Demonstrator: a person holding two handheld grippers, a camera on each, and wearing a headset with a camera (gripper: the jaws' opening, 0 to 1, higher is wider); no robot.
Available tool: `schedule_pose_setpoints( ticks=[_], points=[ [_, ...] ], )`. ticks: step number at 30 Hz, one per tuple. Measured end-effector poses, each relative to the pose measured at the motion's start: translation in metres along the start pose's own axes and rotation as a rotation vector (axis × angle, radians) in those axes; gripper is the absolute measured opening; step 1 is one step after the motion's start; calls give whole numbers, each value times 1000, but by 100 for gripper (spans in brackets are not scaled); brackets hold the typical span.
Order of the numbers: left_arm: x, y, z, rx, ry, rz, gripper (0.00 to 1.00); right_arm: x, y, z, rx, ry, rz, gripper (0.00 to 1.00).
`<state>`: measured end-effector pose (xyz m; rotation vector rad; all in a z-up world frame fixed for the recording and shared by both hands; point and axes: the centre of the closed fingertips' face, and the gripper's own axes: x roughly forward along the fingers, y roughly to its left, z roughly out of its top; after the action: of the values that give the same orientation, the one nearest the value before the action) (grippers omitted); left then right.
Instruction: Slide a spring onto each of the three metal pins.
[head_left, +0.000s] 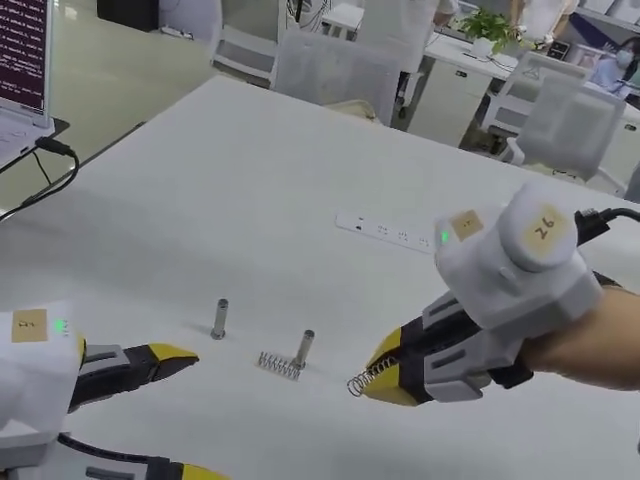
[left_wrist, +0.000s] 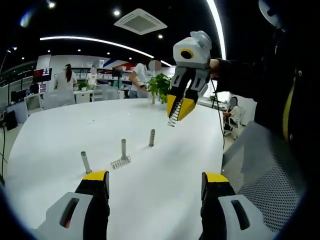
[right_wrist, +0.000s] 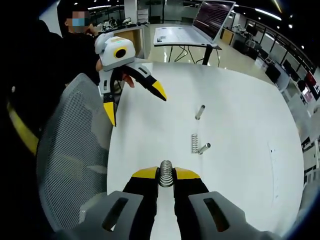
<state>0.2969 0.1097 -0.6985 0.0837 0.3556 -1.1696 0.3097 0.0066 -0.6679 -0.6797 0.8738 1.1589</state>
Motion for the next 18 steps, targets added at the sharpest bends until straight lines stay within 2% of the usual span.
schedule_pose_setpoints(
  ticks=[10, 18],
  points=[
    [-4, 1, -7, 14, 14, 26, 71, 7, -24, 7, -10, 19, -16, 8],
    [-6, 1, -8, 20, 15, 35, 71, 17, -41, 5, -32, 82, -24, 8]
  ],
)
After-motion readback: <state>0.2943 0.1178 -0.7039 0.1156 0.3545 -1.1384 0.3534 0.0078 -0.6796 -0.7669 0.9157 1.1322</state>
